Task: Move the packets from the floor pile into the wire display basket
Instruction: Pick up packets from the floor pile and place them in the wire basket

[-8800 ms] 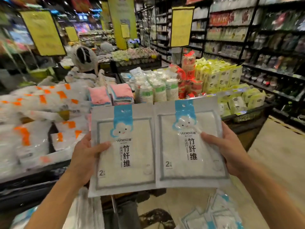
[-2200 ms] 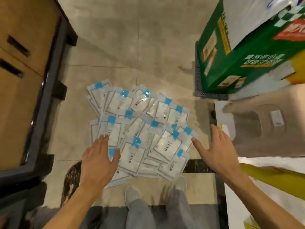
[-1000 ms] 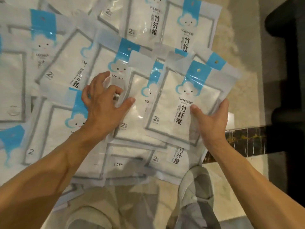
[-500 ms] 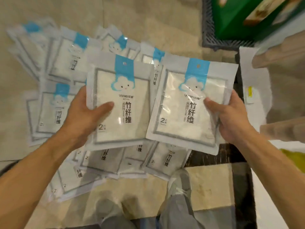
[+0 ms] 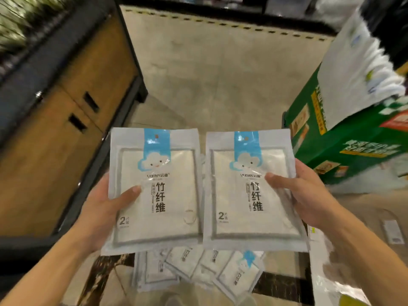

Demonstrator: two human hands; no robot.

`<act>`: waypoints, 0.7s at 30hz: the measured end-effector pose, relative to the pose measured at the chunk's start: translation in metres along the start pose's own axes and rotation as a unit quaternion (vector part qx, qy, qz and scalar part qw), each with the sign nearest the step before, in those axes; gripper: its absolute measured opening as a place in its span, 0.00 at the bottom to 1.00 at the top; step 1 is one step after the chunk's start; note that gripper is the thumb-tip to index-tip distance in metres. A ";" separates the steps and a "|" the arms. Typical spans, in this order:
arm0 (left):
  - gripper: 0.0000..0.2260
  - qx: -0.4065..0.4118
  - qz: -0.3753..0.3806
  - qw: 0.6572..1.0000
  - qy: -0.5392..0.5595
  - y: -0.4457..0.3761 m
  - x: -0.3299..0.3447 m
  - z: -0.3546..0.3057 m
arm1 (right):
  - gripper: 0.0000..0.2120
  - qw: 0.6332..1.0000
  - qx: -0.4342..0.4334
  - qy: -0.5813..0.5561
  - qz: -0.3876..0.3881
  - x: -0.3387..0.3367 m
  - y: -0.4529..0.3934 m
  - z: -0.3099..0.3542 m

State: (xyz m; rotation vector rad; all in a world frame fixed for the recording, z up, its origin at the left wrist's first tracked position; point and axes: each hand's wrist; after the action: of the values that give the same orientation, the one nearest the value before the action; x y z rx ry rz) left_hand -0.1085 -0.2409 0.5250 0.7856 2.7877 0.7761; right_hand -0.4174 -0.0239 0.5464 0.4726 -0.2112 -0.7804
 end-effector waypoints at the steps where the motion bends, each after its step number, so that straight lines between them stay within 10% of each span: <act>1: 0.17 0.008 -0.009 1.000 0.008 0.019 -0.013 -0.023 | 0.20 1.000 -0.003 0.006 0.018 0.012 0.014 0.026; 14: 0.20 0.099 -0.159 0.971 0.151 0.304 -0.177 -0.177 | 0.20 0.967 -0.088 0.056 0.232 0.187 0.206 0.251; 18: 0.44 0.127 -0.224 0.954 0.156 0.390 -0.207 -0.181 | 0.20 0.946 -0.112 0.054 0.298 0.234 0.246 0.276; 21: 0.33 0.142 -0.277 0.933 0.178 0.444 -0.213 -0.172 | 0.21 0.926 -0.114 0.057 0.356 0.264 0.271 0.283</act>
State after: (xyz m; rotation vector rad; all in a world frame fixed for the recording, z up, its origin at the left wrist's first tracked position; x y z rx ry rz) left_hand 0.2258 -0.1036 0.9008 -0.1590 3.2365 0.4452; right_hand -0.1639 -0.1405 0.9282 0.1895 -0.1642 -0.0583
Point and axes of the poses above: each hand's wrist, its own y-axis away from the middle knuckle, its own x-axis out of the palm, z = x × y, and after that the axes turned 4 degrees about -x, right-handed
